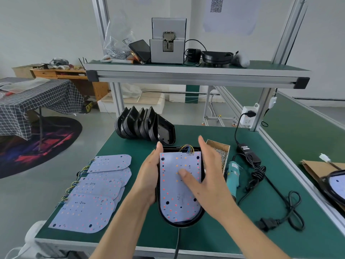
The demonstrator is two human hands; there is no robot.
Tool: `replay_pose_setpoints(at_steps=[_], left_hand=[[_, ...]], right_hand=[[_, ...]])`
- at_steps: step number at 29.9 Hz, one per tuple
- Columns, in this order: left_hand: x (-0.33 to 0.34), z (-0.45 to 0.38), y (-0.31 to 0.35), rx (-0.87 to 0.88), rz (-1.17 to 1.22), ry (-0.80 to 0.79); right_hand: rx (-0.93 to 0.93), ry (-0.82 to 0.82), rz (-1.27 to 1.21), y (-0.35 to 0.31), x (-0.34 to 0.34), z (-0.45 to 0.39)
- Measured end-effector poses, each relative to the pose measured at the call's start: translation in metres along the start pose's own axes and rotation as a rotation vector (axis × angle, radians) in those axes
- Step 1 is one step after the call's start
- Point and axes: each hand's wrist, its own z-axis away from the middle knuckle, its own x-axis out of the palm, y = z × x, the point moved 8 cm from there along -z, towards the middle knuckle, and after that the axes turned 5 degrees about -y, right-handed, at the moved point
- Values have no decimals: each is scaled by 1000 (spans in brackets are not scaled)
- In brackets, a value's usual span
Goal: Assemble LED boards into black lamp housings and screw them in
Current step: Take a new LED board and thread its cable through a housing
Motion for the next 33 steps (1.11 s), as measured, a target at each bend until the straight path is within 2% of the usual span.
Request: replay_pose_setpoints(at_steps=[3, 8, 10, 12, 14, 17, 20, 22, 25, 30, 33], left_hand=[[3, -2, 0, 49, 23, -22], [-8, -4, -8, 72, 114, -55], [-5, -2, -14, 87, 95, -93], [-5, 0, -21, 107, 42, -100], [-18, -1, -33, 100, -59, -13], [-23, 2, -41, 85, -213, 39], [-1, 6, -28, 173, -159, -77], [0, 8, -18, 265, -223, -65], [-8, 7, -17, 291, -293, -6], [-16, 13, -10, 252, -144, 22], [-8, 23, 5, 379, -155, -70]], right_hand=[[139, 27, -330, 16, 14, 8], [125, 106, -488, 20, 7, 3], [84, 133, -470, 11, -2, 0], [47, 93, -449, 1, -2, 0], [29, 38, -448, -5, 3, 3], [25, 68, -413, -4, 0, 6], [53, 115, -390, 3, -4, 8], [88, 125, -391, 10, -4, 9], [109, 151, -366, 16, -5, 10], [77, 136, -264, 15, -12, 6], [82, 120, -207, 13, -11, 4]])
